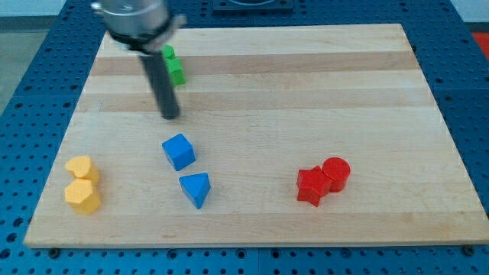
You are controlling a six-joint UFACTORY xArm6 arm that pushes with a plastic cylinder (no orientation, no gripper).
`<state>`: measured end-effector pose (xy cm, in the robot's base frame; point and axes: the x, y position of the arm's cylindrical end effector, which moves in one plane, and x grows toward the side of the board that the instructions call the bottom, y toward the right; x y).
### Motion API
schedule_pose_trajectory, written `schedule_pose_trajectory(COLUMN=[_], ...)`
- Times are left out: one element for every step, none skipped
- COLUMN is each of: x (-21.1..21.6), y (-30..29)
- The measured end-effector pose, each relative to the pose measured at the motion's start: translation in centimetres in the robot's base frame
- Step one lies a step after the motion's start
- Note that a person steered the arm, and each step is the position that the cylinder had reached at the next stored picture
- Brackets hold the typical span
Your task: Move the green star below to the green circle
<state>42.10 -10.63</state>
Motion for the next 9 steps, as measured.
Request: schedule_pose_trajectory(x=[-2.6,-4.8,-4.7,-5.2,-7.2,-8.7,-9.4,-9.5,-7.7], y=[3.9,2.2,0.2,-2.3,-4.3,-6.4,-8.5,-9.0,-4.1])
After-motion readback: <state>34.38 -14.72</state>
